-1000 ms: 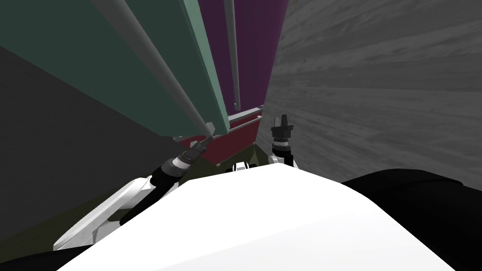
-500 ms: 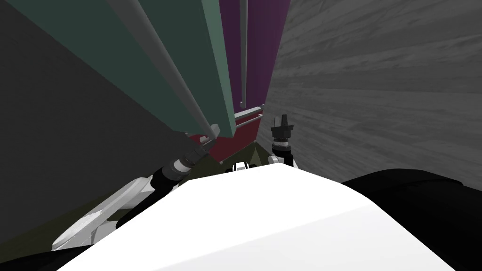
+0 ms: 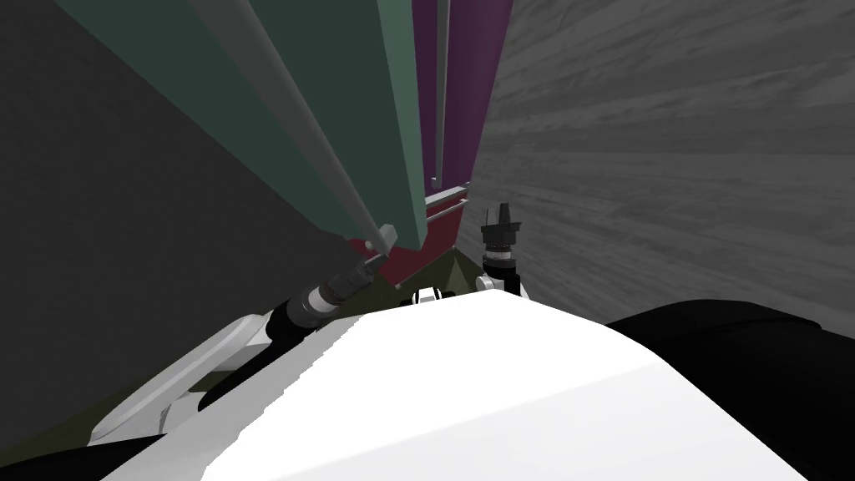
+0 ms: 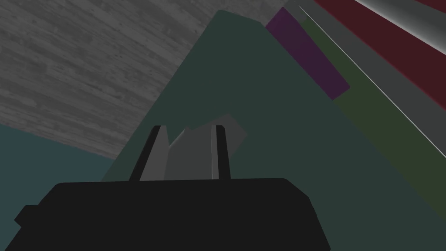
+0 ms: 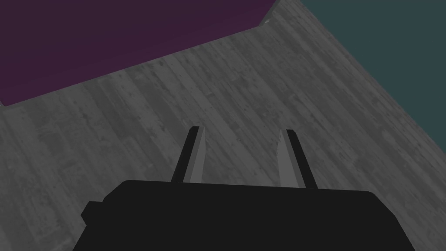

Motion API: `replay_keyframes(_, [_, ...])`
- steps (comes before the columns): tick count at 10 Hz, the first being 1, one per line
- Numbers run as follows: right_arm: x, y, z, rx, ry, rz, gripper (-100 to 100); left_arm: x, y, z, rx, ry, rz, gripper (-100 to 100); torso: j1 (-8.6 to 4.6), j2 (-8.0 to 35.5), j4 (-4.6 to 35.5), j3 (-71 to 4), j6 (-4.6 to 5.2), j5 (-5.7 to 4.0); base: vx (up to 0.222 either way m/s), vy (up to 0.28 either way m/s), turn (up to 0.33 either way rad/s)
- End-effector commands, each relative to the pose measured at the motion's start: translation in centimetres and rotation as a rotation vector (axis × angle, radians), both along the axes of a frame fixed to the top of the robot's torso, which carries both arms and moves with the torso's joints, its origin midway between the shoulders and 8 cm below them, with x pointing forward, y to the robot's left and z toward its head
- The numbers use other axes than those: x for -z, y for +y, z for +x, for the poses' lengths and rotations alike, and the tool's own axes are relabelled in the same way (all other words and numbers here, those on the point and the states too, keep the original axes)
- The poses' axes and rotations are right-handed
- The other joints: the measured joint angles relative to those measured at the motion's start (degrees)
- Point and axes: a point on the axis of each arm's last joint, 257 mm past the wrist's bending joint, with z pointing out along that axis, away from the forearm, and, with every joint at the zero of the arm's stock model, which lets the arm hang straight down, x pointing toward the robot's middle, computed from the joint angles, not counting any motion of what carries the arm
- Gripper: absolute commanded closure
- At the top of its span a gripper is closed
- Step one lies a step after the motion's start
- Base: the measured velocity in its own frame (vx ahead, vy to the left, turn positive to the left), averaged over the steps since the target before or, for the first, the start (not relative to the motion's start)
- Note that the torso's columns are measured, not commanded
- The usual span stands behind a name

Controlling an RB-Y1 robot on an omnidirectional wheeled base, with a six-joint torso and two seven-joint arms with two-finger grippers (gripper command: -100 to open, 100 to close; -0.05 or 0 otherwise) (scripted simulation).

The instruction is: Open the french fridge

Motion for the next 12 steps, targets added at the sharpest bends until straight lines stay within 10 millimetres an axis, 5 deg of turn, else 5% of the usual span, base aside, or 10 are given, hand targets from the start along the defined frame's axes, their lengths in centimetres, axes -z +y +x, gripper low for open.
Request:
replay_keyframes(1, [0.0, 0.0, 0.0, 0.0, 0.0, 0.0, 0, -0.5, -1.0, -1.4, 0.072, -0.014, -0.004, 100, 0.14, 0.0, 0.1, -0.1, -0.02, 0.02, -0.066, 0.225, -0.117])
replay_keyframes(3, [0.0, 0.0, 0.0, 0.0, 0.0, 0.0, 0, -0.6, -1.7, -2.6, 0.129, -0.016, -0.005, 100, 0.03, -0.1, 0.1, -0.2, -0.04, -0.01, -0.07, 0.226, -0.094])
replay_keyframes(4, [0.0, 0.0, 0.0, 0.0, 0.0, 0.0, 0, -1.1, -1.6, -3.1, 0.155, 0.003, -0.005, -100, 0.15, -0.2, 0.1, -0.3, -0.05, 0.0, -0.02, 0.077, 0.189])
replay_keyframes(7, [0.0, 0.0, 0.0, 0.0, 0.0, 0.0, 0, -3.0, -1.5, -3.9, 0.209, -0.002, -0.002, -100, -1.15, -0.3, -0.3, -0.1, 0.25, -0.31, 0.077, -0.09, 0.258])
replay_keyframes(12, [0.0, 0.0, 0.0, 0.0, 0.0, 0.0, 0, -5.6, -1.8, -5.8, 0.312, 0.002, 0.012, -100, -0.44, 0.4, 0.1, 0.3, 0.11, -0.12, 0.051, -0.056, 0.184])
